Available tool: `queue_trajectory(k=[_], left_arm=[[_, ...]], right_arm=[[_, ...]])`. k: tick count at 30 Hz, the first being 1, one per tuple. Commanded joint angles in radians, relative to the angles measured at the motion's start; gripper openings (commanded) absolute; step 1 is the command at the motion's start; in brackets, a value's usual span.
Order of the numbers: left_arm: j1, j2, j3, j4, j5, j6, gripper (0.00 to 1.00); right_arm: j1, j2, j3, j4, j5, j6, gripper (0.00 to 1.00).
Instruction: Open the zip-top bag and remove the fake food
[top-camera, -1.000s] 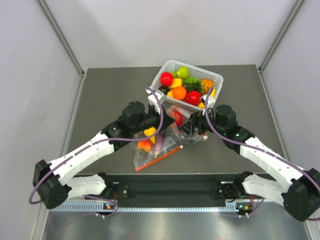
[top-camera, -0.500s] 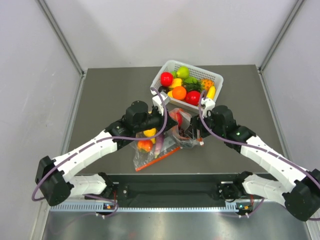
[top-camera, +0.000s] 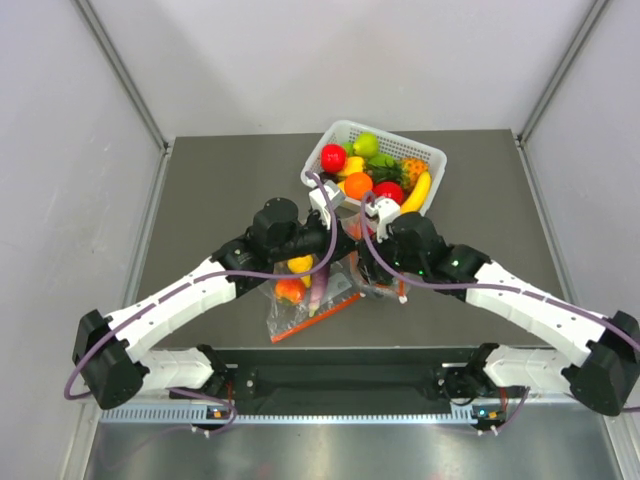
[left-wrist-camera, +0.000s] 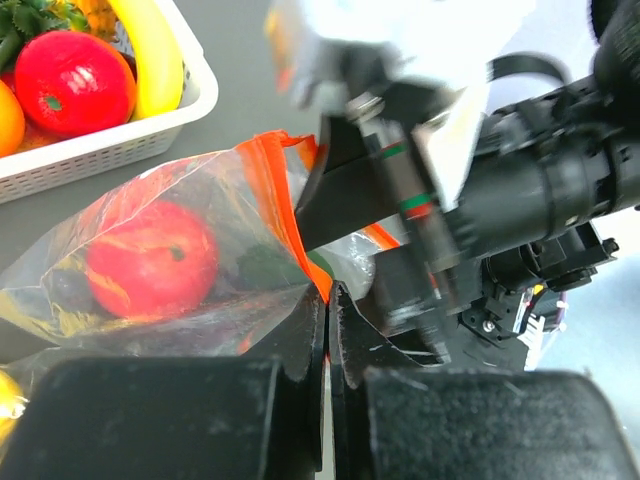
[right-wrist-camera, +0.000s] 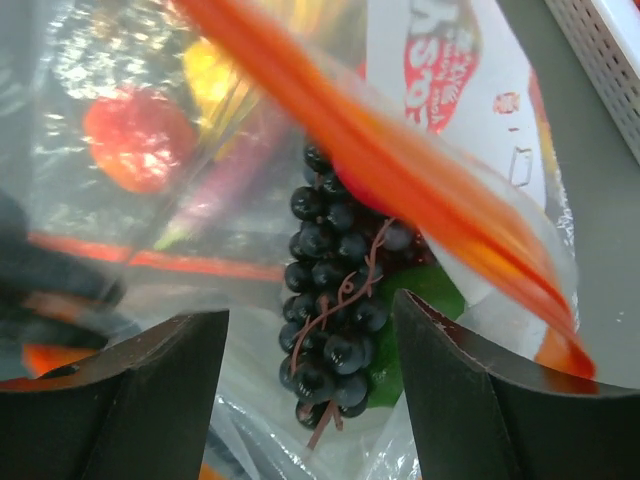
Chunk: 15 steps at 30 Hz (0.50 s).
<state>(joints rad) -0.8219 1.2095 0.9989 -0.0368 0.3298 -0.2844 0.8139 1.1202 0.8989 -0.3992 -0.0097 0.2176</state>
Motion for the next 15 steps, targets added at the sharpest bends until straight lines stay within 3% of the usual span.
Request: queue_trajectory(k=[1,15], left_arm=[[-0.008,-0.024,0.053,0.094,0.028,0.017,0.0],[-0.013,-0.041,0.043,0.08,0.008,0.022,0.0]], right_arm=[[0.036,0.052,0.067,-0.047,0.126,-0.017,0.66],[0.126,0.027,-0.008,-0.109,0.191,0.063,0.64]])
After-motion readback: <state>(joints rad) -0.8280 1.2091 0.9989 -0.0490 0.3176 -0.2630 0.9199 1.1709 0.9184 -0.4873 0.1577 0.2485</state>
